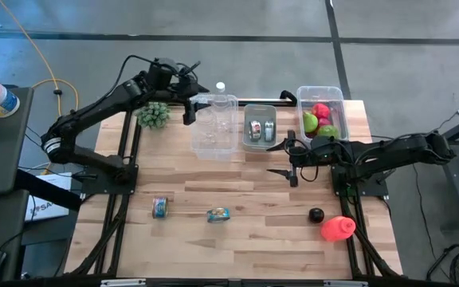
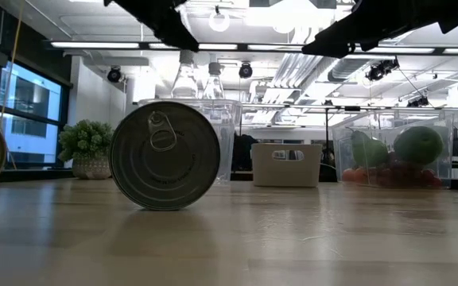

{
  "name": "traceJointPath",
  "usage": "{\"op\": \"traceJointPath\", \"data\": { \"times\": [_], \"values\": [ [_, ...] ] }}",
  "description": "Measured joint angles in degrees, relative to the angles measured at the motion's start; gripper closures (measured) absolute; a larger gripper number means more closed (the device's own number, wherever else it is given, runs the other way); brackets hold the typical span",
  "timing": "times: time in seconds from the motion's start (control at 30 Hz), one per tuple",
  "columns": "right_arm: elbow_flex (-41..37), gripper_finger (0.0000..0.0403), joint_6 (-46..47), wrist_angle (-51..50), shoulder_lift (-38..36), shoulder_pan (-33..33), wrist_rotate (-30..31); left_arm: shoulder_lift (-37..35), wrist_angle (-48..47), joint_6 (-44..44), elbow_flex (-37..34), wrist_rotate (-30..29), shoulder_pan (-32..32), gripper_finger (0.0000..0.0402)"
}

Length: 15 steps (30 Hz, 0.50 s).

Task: Pick & Place Food Item
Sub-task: Put the yellow tuna can into the gray bin

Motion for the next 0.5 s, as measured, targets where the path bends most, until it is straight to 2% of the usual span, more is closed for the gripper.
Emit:
{"op": "traceJointPath", "data": {
  "times": [0.13,0.3,0.5],
  "values": [
    [0.0,0.0094,0.0,0.0,0.0,0.0,0.0,-3.4,0.4,-0.1,0.0,0.0,0.0,0.0174],
    [0.0,0.0094,0.1,0.1,0.0,0.0,0.0,-8.6,0.0,-9.9,0.0,-0.2,-1.8,0.0174],
    [0.0,0.0094,2.9,1.0,0.0,0.0,-0.2,-12.6,-7.0,-13.6,0.0,-0.2,-6.5,0.0174]
  ]
}}
